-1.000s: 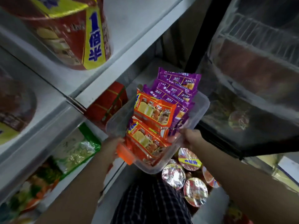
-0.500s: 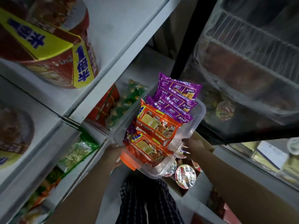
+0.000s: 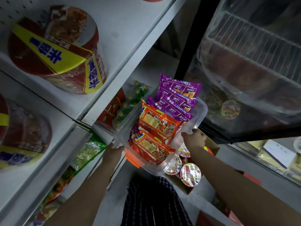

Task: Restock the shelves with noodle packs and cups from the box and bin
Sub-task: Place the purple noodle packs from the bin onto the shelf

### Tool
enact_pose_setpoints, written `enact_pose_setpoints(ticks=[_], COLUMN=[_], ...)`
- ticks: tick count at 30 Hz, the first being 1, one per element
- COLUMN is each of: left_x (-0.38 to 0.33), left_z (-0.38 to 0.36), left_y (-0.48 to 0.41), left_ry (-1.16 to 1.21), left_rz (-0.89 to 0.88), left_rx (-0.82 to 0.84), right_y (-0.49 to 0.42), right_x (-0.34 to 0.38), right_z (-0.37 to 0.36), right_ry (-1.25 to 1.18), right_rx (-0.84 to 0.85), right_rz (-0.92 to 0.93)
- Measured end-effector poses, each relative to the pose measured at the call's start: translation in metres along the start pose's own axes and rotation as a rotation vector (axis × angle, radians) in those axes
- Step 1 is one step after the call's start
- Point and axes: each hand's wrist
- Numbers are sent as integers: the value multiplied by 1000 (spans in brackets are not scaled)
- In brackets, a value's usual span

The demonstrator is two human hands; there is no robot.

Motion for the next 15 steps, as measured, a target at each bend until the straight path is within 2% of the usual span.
enact_pose_setpoints(ticks=[3,5,8,12,15], left_x=[-19,-35,-63,-93,-83], left_z=[-4,-13,-31,-54,-61], left_y=[17,25,41,48,39], left_ry=[-174,-151,-103,-12,34], left_rz=[-173,-292,-378,-368,-338], left_rx=[-265,-290,-197,-9,99], right_y=[7,13,19,23,26], right_x=[10,18,24,23,24], right_z=[5,4,1,-7,-11], right_ry=[-119,-305,-543,-604,-607], right_rx=[5,104,201,265,271], right_rz=[126,194,104,31,57])
Point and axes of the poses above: each hand's wrist, its own y-axis away from the middle knuckle, its own z-axis out of the back of the hand, x = y × z, and after that the axes turned 7 degrees about x, right-handed
